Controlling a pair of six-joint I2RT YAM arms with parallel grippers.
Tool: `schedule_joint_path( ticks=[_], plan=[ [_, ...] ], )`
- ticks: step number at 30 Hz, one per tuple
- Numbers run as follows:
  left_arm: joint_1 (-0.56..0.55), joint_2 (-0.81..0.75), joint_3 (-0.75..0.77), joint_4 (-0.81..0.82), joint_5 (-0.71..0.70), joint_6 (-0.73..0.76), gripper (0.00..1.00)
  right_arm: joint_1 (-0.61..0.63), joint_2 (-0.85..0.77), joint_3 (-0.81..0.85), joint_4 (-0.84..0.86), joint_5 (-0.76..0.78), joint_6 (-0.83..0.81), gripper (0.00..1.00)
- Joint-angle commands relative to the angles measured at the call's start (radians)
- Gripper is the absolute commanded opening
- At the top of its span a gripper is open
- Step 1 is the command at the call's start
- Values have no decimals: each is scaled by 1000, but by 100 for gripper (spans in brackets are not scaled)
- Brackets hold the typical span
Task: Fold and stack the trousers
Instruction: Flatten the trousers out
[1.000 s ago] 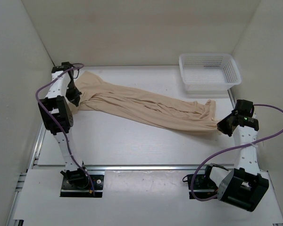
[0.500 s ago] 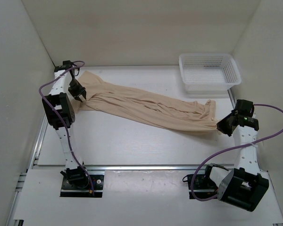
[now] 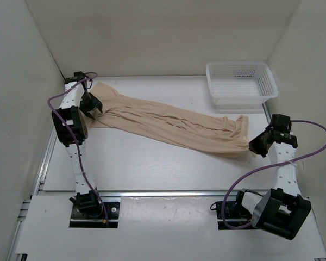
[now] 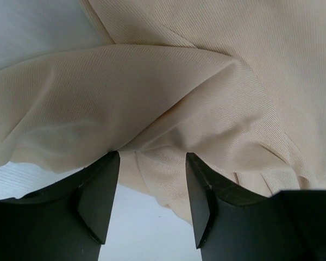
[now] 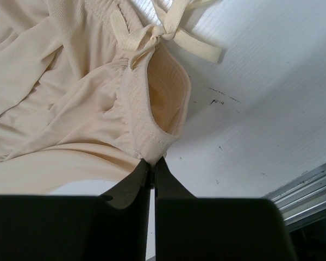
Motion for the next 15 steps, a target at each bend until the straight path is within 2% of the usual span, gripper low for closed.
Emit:
schedule_joint_path(
  ticks=[1,6,7,10,15],
  plan=[
    [2,-5,35,23,-9,-10,63,-6,5,34,31,-7,-18,0],
    [2,17,56,23,-27,-10,50,-6,14,34,31,-7,-18,0],
    [2,17,56,23,-27,-21,35,-6,23,43,31,-7,-18,0],
    [2,5,65,8,-50,-21,11,-6,23,43,31,-7,-18,0],
    [14,-75,85,-14,-73,-8,11,-6,23,43,31,-7,-18,0]
  ],
)
